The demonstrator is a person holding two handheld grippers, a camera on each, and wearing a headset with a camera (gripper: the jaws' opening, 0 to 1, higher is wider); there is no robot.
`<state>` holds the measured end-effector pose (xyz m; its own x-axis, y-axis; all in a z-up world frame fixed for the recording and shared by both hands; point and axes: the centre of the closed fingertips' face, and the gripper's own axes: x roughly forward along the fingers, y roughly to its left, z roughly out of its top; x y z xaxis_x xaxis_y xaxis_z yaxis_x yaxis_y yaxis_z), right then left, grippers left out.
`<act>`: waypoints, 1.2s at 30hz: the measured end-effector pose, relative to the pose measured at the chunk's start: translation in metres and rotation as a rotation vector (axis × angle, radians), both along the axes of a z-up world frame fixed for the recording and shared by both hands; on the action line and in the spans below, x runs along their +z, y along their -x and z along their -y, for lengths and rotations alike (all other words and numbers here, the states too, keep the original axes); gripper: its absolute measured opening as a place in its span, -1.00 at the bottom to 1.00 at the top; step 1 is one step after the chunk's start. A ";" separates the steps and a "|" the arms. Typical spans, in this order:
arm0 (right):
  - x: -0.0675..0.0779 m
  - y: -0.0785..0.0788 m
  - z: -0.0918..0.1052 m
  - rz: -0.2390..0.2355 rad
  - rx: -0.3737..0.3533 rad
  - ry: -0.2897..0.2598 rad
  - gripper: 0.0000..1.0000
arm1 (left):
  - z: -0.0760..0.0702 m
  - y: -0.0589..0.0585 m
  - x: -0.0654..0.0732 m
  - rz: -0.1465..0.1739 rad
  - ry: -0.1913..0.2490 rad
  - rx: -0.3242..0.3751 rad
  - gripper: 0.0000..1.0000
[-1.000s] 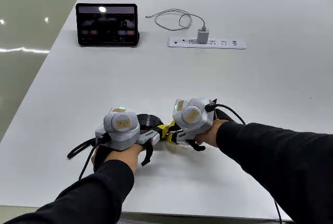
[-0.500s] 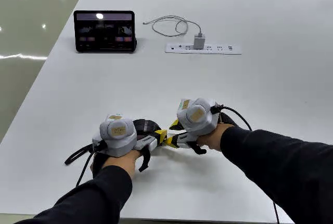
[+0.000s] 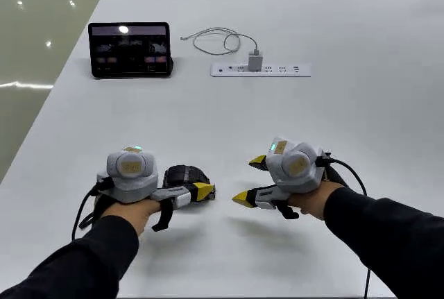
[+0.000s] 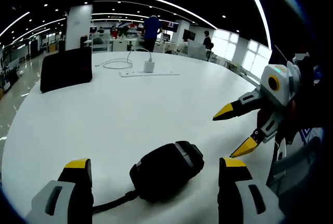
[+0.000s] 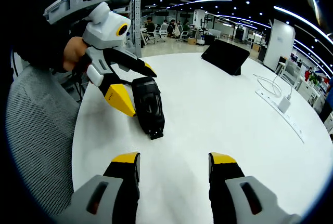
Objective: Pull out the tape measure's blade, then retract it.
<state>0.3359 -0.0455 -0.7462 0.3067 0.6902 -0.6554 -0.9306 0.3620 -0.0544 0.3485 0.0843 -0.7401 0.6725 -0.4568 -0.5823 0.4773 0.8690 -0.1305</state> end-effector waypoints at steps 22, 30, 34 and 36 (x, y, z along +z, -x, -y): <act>0.011 0.033 0.099 -0.023 -0.188 -0.048 0.41 | -0.029 0.064 0.016 -0.029 0.044 -0.171 1.00; 0.026 0.056 0.149 -0.015 -0.268 -0.075 0.56 | -0.055 0.084 0.016 -0.061 0.008 -0.216 1.00; 0.027 0.060 0.169 0.002 -0.298 -0.065 0.63 | -0.067 0.085 0.020 -0.059 0.033 -0.180 1.00; 0.025 0.062 0.179 0.015 -0.308 -0.051 0.69 | -0.069 0.090 0.022 -0.109 0.077 -0.160 0.95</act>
<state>0.2742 -0.2242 -0.7216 0.5157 0.5955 -0.6160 -0.7760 0.6293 -0.0413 0.2580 0.1535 -0.7184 0.5226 -0.5992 -0.6065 0.5882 0.7684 -0.2523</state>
